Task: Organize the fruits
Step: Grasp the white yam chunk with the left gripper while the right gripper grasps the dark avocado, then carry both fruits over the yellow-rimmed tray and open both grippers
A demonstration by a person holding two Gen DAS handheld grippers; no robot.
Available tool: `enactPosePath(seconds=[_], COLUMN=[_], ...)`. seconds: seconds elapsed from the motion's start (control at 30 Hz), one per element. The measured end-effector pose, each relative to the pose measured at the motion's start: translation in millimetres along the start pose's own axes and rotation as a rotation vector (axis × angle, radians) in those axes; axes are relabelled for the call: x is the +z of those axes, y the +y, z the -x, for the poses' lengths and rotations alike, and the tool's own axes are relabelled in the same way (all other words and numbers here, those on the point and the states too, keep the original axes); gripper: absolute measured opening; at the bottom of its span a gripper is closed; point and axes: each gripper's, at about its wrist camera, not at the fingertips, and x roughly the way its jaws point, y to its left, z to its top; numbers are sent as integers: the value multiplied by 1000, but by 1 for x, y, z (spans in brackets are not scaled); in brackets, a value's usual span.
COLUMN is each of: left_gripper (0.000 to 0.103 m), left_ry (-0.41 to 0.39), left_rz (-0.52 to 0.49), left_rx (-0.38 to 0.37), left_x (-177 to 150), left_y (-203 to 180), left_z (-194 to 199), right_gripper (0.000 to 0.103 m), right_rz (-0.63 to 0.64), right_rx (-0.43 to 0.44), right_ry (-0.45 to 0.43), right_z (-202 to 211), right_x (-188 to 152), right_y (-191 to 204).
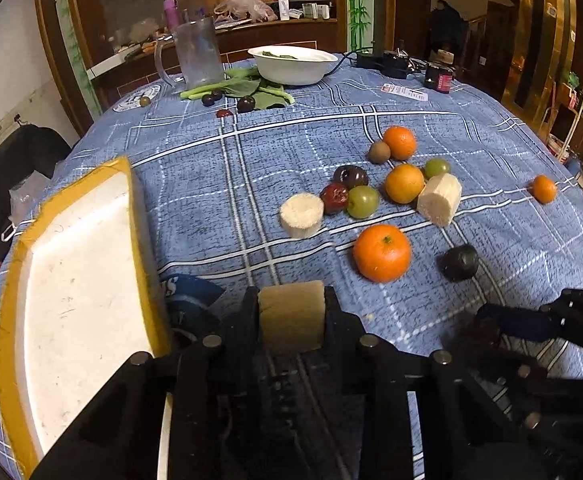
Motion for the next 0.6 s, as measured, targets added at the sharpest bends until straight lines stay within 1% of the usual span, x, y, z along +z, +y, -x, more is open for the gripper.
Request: enactPosePath(seconds=[0.07, 0.1, 0.23, 0.3, 0.33, 0.4, 0.53, 0.6], left_gripper=[28, 28, 29, 29, 29, 29, 29, 29], left_ry=[-7, -11, -42, -68, -84, -119, -191, -210], left_rz=[6, 21, 116, 180, 218, 277, 379, 425], left_rx=[3, -8, -99, -169, -212, -248, -222, -151], left_x=[-3, -5, -10, -15, -17, -22, -29, -32], left_y=[3, 8, 29, 42, 50, 61, 94, 118], left_z=[4, 8, 27, 39, 46, 58, 86, 99], right_gripper=[29, 29, 29, 29, 29, 29, 29, 29], right_rz=[-11, -15, -17, -8, -1, 6, 39, 52], right_rx=[15, 20, 33, 40, 54, 87, 154, 219], right_ry=[-2, -3, -17, -29, -41, -56, -66, -62], right_z=[2, 3, 12, 17, 22, 28, 31, 29], right_x=[-1, -2, -1, 1, 4, 9, 25, 35], right_y=[-1, -1, 4, 10, 15, 24, 52, 73])
